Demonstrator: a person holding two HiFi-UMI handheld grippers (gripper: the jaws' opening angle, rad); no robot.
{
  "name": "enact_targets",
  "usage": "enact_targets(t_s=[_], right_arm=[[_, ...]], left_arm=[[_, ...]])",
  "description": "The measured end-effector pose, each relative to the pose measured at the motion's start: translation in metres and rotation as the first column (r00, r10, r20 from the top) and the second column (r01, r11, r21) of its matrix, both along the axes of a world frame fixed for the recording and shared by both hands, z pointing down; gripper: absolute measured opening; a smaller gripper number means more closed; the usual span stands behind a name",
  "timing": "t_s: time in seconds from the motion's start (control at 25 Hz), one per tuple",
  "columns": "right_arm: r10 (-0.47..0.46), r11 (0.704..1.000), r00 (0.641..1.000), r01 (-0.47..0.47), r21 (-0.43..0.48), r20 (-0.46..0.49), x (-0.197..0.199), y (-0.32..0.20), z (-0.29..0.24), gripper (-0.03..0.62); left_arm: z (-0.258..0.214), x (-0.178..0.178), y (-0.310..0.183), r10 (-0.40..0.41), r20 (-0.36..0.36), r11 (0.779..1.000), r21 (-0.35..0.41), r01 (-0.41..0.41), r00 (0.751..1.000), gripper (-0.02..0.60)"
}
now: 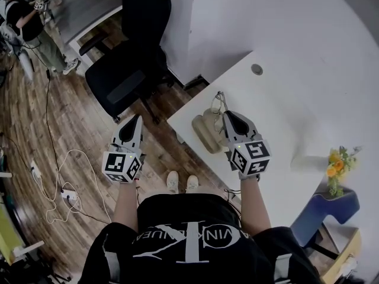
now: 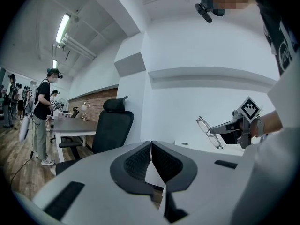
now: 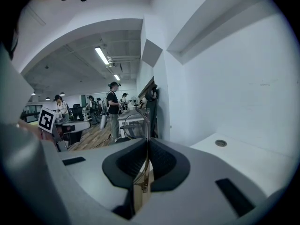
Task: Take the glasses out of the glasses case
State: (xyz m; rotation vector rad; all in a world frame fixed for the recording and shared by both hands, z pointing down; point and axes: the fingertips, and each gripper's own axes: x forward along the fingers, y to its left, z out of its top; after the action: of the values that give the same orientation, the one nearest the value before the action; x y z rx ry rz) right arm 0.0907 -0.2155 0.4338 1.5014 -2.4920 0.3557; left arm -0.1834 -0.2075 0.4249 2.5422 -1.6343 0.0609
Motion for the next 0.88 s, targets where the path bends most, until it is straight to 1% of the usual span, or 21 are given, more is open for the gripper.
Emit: enact_targets(t_s=[0.2,0.4,0.88], right_arm=[[0.013,1.000,0.999,-0.014,0.024,0.041,0.001,-0.001,-0.007,0.034],[0.010,0.999,0.999,-0.012,0.039,0.046,0.000,-0.003,-0.011,0.034],[0.010,0.993,0.997,-0.019,0.115,0.081,0.000,-0.012,-0.034,0.034]], left_arm=[[-0.007,-0.009,0.001,-0.015,0.002,1.000,0.017,0.015,1.000,0.020],[-0.012,-0.015,0.002,-0.032,0.006,0.999,0.029,0.032,0.999,0.020],[-0.028,-0.032,0.004,-0.073,0.014,0.995,0.071,0.072,0.997,0.020]])
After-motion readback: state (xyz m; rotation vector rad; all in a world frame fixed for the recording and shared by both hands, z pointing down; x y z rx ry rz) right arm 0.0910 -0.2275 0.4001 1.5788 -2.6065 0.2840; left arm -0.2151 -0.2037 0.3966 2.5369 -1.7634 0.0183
